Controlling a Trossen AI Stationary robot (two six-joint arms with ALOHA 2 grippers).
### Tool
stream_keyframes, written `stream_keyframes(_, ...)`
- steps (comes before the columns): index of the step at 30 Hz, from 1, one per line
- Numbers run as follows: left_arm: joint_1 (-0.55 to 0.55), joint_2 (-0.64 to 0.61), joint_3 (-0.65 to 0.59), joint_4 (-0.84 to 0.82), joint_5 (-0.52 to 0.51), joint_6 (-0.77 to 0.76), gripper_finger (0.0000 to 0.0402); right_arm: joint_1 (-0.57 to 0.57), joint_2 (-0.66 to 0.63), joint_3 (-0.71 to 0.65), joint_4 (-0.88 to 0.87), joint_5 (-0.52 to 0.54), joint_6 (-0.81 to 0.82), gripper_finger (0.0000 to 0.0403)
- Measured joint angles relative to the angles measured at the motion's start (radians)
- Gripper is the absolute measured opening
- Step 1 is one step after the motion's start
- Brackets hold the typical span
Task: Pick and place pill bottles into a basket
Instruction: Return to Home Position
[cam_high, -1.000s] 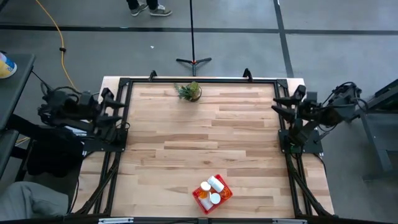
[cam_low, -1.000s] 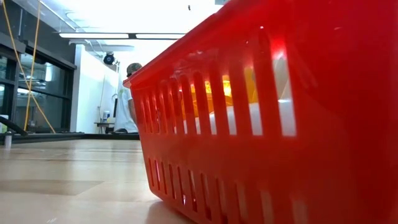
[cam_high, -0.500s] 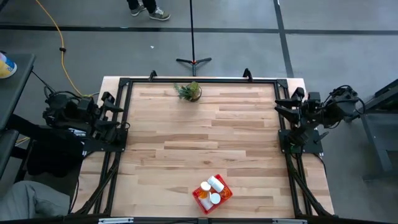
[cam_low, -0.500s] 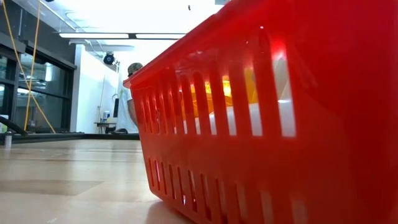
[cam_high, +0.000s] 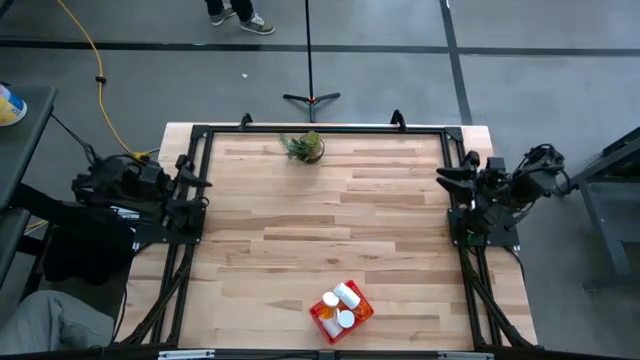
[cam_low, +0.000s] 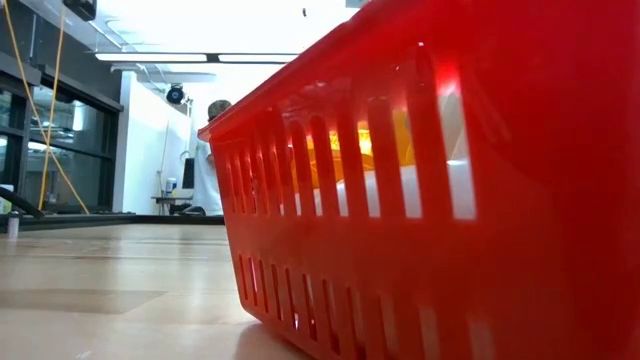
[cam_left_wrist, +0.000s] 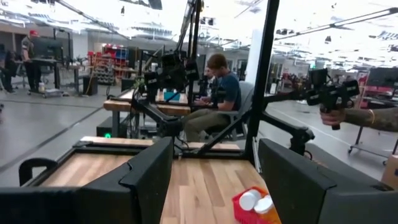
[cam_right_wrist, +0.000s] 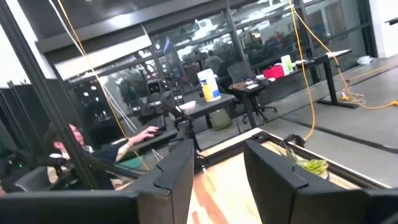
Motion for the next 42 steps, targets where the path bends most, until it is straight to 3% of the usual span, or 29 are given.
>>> stream_keyframes(7,0.000,0.000,-0.042,0.041,-0.004,-0.008,0.0271,0.000,-0.065,-0.167,0.250,0.004,-0.073,0.0133)
stream_keyframes(14,0.000,0.000,-0.074,0.058,-0.016,-0.008,0.0271,-0.005,-0.092,-0.268,0.394,-0.006,-0.103,0.0133)
stream_keyframes(23,0.000,0.000,-0.105,0.093,-0.064,-0.012,0.0271,-0.078,-0.092,-0.432,0.779,-0.059,-0.249,0.0133)
stream_keyframes(34,0.000,0.000,-0.105,0.096,-0.073,-0.015,0.0271,-0.213,-0.092,-0.455,0.712,-0.060,-0.193,0.0133)
stream_keyframes(42,0.000,0.000,-0.105,0.096,-0.080,-0.019,0.0271,-0.362,-0.092,-0.455,0.624,-0.141,-0.116,0.0133)
